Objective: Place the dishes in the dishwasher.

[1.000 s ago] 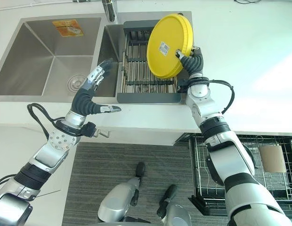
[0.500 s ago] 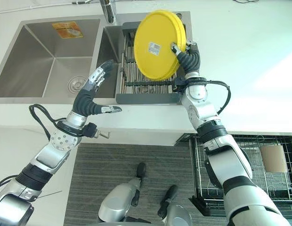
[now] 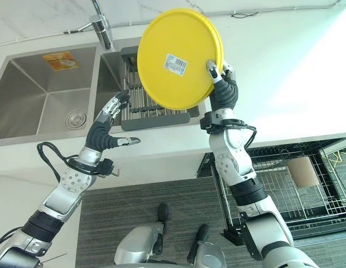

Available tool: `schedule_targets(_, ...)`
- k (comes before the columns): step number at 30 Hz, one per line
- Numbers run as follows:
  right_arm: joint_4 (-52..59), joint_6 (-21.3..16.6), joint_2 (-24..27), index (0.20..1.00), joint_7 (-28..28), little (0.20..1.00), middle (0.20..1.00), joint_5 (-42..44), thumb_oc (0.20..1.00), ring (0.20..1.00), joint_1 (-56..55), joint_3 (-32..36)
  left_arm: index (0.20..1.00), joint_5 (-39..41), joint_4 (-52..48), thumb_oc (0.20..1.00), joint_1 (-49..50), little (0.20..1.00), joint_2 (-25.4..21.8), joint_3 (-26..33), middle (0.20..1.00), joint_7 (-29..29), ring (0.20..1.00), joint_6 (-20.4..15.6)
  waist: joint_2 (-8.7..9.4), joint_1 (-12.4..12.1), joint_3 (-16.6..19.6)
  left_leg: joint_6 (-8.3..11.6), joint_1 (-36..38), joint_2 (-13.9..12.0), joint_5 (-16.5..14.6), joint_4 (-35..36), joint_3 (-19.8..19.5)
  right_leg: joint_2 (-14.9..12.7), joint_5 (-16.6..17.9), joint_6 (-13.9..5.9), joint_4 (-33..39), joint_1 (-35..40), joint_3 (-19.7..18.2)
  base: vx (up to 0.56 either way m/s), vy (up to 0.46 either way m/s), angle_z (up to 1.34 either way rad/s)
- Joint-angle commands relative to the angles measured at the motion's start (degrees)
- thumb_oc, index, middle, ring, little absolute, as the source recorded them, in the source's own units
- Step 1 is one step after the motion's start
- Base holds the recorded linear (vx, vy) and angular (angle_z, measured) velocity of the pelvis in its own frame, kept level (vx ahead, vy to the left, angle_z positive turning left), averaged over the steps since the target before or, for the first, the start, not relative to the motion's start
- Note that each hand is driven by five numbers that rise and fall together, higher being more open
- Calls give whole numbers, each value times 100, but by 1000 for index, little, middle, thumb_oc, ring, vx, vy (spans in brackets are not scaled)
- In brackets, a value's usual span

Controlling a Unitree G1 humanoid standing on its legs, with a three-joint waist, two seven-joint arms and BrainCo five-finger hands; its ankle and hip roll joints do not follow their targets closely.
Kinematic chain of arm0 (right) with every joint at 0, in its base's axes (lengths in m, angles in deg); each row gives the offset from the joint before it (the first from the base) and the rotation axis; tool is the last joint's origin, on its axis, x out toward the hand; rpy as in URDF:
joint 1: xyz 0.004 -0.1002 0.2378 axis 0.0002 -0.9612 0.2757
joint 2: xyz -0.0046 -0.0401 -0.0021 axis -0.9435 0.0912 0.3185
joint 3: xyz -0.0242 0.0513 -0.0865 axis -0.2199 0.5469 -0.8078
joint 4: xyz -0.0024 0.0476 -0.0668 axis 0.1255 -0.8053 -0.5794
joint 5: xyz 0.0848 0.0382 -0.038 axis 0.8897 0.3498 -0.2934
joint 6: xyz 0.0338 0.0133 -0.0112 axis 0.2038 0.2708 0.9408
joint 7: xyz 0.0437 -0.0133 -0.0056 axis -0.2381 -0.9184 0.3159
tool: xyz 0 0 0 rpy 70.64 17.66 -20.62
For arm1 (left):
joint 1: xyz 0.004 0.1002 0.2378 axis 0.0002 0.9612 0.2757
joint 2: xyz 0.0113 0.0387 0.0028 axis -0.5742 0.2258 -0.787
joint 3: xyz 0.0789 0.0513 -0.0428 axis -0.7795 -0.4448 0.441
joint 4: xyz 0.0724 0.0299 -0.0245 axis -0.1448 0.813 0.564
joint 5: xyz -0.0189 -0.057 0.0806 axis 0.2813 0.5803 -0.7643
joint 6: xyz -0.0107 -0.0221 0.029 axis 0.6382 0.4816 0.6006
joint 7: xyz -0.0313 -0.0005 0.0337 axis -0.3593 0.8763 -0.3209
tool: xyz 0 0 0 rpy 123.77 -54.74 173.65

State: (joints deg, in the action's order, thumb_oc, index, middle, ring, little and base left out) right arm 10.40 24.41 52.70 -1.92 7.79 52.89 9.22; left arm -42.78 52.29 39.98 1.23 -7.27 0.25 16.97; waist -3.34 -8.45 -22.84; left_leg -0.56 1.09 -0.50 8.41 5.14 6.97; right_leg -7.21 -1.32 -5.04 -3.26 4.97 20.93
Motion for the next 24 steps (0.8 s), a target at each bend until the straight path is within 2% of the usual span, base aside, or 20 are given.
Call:
schedule_targets(1, 704, -706, -407, 200, 523, 200, 200, 534, 200, 200, -328, 307, 1000, -173, -305, 1000, 404, 1000, -9, 265, 1000, -24, 1000, -221, 273, 33, 745, 38, 76, 3, -886, -228, -101, -446, 175, -508, -292, -400, -257, -8, -19, -9)
schedule_targets(4, 1204, -890, -478, 200, 1062, 200, 200, 978, 200, 200, -1318, 550, 1000, -232, -396, 1000, 781, 1000, 8, 550, 1000, -52, 1000, -285, 308, 195, 857, 7, 227, -29, -932, -133, 36, -449, 193, -563, -288, -356, -363, -21, -20, -21)
schedule_targets(8, 1677, -1081, -550, 200, 1596, 200, 200, 1162, 200, 200, -2452, 896, 1000, -375, -551, 1000, 1265, 1000, 93, 936, 1000, -58, 1000, -396, 355, 497, 979, -37, 404, -55, -1043, -65, 293, -428, 270, -673, -224, -335, -593, -59, -49, -40)
schedule_targets(16, 1867, -993, -763, 200, 1757, 200, 200, 1294, 200, 200, -3047, 1350, 1000, -365, -617, 1000, 1573, 1000, 171, 1329, 1000, -207, 1000, -385, 377, 838, 1079, -121, 537, -34, -1152, -82, 371, -209, 113, -681, -311, -329, -1056, -67, -59, -37)
schedule_targets(19, 1717, -916, -848, 200, 1687, 200, 200, 1349, 200, 200, -3236, 1415, 1000, -429, -592, 1000, 1644, 1000, 244, 1317, 1000, -265, 1000, -463, 427, 980, 1089, -155, 579, -40, -1337, -426, 587, -230, 119, -649, -419, -349, -1129, -7, -70, -54)
schedule_targets(22, 1579, -838, -896, 200, 1623, 200, 200, 1369, 200, 200, -3236, 1383, 1000, -452, -574, 1000, 1616, 1000, 256, 1262, 1000, -197, 1000, -396, 459, 994, 1051, -183, 548, -47, -1448, -631, 713, -297, 241, -646, -549, -406, -1048, 36, -40, -29)
schedule_targets(24, 1461, -784, -903, 200, 1569, 200, 200, 1450, 200, 200, -3229, 1334, 1000, -581, -616, 1000, 1581, 1000, 194, 1223, 1000, -189, 1000, -319, 456, 966, 976, -273, 494, -56, -1499, -671, 733, -266, 307, -662, -1109, -661, -1069, -30, -117, -57)
